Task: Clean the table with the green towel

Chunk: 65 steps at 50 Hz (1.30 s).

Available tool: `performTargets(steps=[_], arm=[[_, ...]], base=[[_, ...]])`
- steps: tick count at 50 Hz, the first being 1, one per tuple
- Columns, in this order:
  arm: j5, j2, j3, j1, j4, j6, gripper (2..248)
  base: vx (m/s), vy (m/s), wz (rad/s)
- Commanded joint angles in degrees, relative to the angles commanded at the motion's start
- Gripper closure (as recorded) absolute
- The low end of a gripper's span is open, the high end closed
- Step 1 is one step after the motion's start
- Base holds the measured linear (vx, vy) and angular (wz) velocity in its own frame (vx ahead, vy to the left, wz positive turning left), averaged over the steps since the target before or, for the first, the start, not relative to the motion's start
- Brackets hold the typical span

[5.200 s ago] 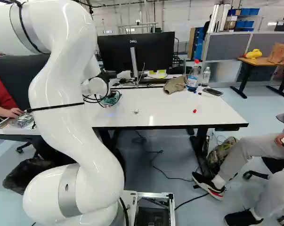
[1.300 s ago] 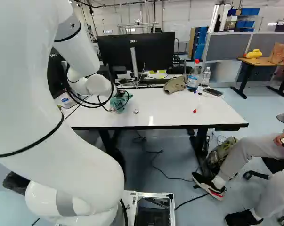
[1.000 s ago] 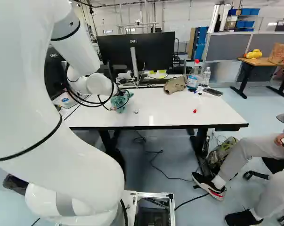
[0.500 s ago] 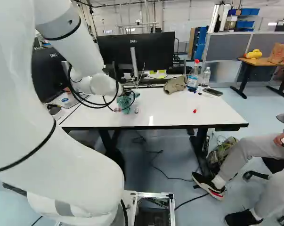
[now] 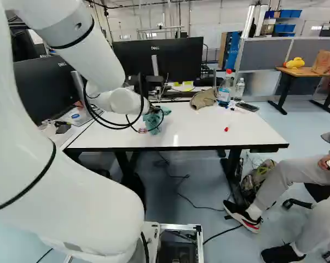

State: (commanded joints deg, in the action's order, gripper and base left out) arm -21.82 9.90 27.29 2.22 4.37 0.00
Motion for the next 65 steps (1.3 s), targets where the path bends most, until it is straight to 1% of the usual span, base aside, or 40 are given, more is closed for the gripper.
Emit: performTargets(steps=[17, 39, 65], arm=[[1.4, 0.0, 0.0, 0.0, 0.0, 0.0, 225], [5.4, 0.0, 0.0, 0.0, 0.1, 0.0, 225], [10.3, 0.0, 0.0, 0.0, 1.2, 0.0, 225]], base=[[0.0, 0.0, 0.0], [0.0, 0.0, 0.0], [0.0, 0.0, 0.0]])
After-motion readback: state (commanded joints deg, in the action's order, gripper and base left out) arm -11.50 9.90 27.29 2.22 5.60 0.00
